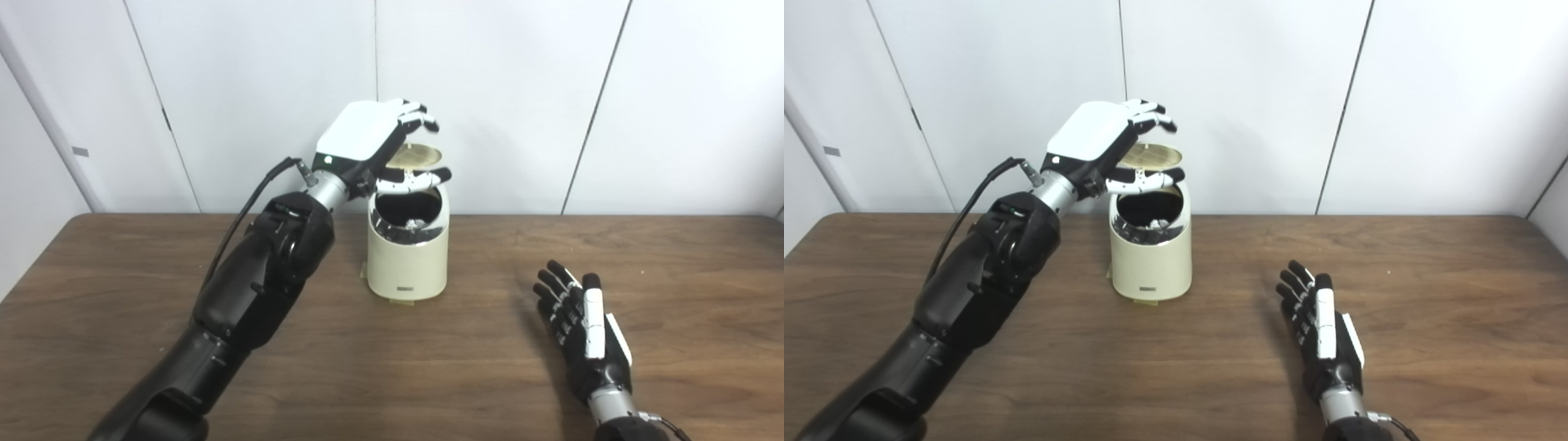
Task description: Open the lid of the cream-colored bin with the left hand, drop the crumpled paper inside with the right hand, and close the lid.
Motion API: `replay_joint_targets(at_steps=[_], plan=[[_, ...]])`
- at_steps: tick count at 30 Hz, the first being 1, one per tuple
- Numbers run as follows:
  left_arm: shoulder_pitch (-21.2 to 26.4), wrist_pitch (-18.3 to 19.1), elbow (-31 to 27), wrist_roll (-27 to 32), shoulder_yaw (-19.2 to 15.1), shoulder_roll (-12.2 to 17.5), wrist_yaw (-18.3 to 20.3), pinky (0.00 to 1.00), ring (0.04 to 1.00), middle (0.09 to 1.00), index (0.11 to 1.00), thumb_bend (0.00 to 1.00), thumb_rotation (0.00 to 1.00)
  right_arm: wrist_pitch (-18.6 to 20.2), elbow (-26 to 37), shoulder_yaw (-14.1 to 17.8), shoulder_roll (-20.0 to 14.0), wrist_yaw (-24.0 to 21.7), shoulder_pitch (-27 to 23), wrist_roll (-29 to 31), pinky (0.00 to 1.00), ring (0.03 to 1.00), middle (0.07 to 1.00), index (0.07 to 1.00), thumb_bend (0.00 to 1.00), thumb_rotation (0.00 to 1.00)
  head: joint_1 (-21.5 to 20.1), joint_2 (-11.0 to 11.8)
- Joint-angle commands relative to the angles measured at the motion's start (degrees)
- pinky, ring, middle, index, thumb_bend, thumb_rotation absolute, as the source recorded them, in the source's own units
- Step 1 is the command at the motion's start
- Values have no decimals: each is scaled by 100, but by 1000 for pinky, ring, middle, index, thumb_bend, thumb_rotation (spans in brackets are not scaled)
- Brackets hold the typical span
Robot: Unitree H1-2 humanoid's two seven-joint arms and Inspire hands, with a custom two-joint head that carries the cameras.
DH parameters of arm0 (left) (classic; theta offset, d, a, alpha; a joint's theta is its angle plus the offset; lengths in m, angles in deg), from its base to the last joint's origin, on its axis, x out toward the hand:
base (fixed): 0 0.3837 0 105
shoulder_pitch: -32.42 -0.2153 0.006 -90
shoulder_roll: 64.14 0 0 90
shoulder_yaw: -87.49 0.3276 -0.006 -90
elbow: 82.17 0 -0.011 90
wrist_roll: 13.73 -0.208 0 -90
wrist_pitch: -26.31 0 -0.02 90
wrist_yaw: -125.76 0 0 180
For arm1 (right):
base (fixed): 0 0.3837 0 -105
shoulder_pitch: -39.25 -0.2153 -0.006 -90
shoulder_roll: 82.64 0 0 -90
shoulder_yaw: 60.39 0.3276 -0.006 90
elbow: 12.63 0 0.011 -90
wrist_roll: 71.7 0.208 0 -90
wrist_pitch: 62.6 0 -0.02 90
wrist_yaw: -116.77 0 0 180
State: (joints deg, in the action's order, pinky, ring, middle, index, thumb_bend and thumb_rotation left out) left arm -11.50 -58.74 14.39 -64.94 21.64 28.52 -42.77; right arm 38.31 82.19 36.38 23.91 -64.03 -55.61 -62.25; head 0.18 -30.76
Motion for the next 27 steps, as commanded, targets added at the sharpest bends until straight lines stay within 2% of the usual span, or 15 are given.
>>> replay_joint_targets(at_steps=[1,5,13,23,27], plan=[[332,5,-40,-245,-23,94,-31,814,930,898,746,652,832,-206,27,-24,-43,6,-171,-46,944,886,881,903,658,1000,-6,-12],[261,74,-75,-400,2,147,190,786,930,897,749,675,871,-223,15,-50,-58,16,-173,-56,949,880,864,899,674,1000,-14,-17],[92,107,-195,-440,-73,173,437,799,929,890,750,685,875,-260,-46,-86,-111,22,-179,-147,941,879,866,902,685,977,-11,-47],[-234,141,-559,-164,-271,119,741,794,927,886,703,675,882,-230,-146,-130,-143,87,-229,-268,944,885,870,904,691,959,-50,-134],[-367,108,-595,-81,-250,108,821,792,921,884,708,670,853,-279,-187,-127,-165,103,-272,-295,957,934,869,926,680,974,-68,-166]])
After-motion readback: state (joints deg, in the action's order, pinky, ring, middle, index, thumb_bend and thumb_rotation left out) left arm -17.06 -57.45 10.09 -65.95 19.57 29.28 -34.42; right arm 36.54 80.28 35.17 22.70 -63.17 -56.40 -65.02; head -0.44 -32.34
